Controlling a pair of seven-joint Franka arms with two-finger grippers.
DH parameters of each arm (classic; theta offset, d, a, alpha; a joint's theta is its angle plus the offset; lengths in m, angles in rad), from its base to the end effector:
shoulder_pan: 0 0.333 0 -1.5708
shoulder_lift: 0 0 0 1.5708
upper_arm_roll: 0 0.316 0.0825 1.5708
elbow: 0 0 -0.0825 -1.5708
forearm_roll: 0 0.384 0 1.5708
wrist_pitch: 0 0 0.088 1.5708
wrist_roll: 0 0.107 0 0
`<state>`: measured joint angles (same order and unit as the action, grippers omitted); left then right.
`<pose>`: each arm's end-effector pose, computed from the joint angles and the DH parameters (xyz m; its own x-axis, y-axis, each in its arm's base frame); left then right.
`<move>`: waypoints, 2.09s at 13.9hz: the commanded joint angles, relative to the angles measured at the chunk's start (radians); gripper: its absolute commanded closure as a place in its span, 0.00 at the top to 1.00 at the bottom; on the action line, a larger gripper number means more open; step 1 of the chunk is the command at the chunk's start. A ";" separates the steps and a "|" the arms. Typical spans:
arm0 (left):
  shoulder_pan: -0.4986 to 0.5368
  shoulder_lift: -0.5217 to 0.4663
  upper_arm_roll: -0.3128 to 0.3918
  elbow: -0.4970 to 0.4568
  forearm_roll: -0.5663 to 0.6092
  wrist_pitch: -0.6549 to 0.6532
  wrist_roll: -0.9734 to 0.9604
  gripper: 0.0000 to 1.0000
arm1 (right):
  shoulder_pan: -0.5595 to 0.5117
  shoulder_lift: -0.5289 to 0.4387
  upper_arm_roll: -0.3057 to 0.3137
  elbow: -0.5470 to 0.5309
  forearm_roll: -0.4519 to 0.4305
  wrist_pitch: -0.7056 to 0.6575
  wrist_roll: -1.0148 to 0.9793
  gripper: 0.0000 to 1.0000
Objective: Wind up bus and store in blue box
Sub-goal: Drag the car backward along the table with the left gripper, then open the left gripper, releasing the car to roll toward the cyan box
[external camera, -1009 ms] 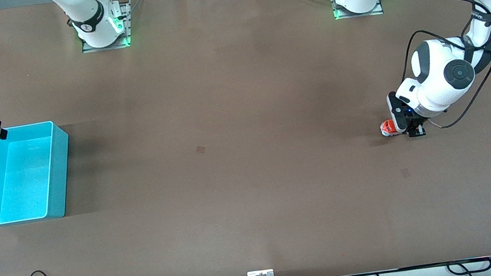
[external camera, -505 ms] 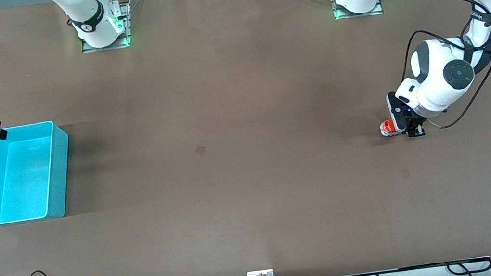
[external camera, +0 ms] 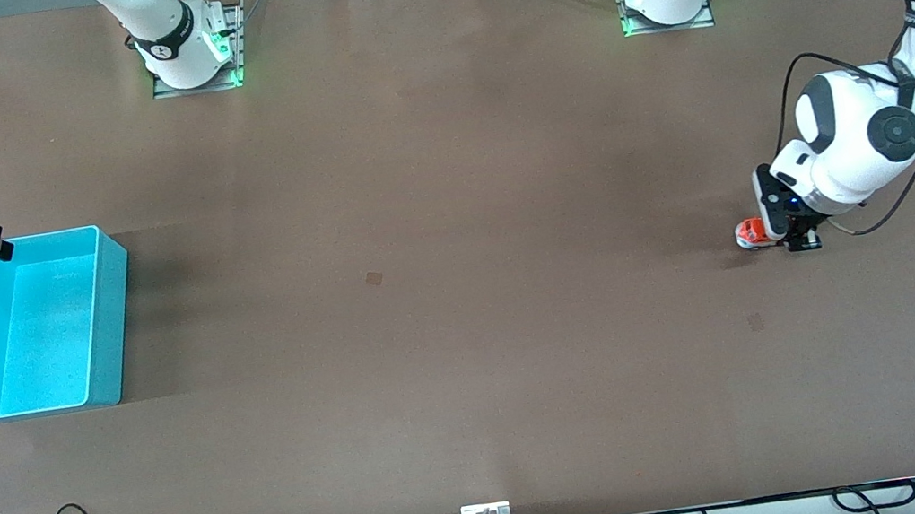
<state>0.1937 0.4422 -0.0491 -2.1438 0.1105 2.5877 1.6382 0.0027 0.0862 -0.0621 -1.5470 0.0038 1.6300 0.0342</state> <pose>0.5650 0.0800 0.1940 -0.0120 -0.9992 -0.0373 -0.9999 0.0120 0.0011 0.5845 -0.0329 0.5919 0.9956 -0.0935 -0.0030 -0.0935 -0.9956 0.0016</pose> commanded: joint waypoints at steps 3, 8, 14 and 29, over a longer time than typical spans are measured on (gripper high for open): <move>0.088 0.127 0.008 0.076 0.017 0.002 0.098 0.24 | -0.004 -0.002 0.005 0.004 -0.007 0.001 -0.013 1.00; 0.164 0.148 0.032 0.105 0.017 0.002 0.193 0.26 | -0.004 -0.002 0.005 0.004 -0.007 0.002 -0.013 1.00; 0.175 0.098 0.018 0.183 0.006 -0.194 0.189 1.00 | -0.001 -0.002 0.005 0.004 -0.007 0.002 -0.013 1.00; -0.045 -0.089 -0.040 0.303 -0.008 -0.535 0.037 1.00 | -0.007 0.006 0.005 0.005 0.002 0.018 -0.011 1.00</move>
<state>0.1887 0.3607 -0.0964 -1.8516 0.1102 2.0764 1.7350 0.0027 0.0888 -0.0616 -1.5470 0.0038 1.6409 0.0337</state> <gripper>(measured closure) 0.000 0.000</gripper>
